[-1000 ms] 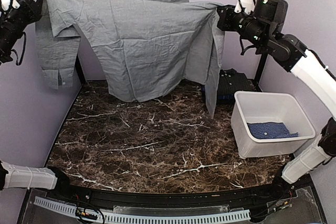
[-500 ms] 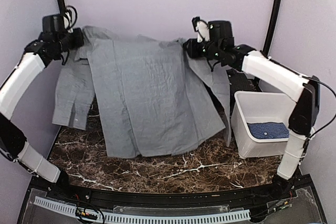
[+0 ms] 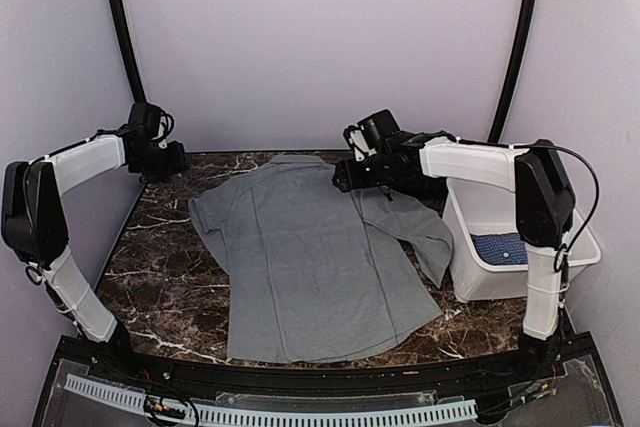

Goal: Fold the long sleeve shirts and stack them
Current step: Flatten out the crumpled shirt at the center of the board, then pick up the sleeve from the center of the board.

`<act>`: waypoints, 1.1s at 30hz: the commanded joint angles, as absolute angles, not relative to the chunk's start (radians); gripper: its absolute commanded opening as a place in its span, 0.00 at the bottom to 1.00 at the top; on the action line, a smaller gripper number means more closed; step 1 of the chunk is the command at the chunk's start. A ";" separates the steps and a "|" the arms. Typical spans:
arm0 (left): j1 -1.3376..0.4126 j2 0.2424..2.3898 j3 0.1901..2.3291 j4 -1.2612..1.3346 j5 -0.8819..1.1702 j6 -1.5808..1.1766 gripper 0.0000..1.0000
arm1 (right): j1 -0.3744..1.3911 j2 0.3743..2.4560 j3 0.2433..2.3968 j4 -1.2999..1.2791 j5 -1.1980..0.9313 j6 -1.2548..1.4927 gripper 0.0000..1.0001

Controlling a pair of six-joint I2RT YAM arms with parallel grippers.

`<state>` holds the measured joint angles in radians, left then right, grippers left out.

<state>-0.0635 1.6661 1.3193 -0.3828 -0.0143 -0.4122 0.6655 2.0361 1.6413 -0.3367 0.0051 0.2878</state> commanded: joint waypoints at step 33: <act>-0.495 1.679 0.924 -0.410 -0.197 -0.816 0.40 | 0.900 1.867 1.246 -0.184 0.019 0.321 0.70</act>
<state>-0.4786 1.6535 0.8974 -0.3534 -0.1360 -0.8158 0.8898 1.9144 1.2854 -0.2253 -0.0280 0.3271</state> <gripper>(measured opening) 0.405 0.699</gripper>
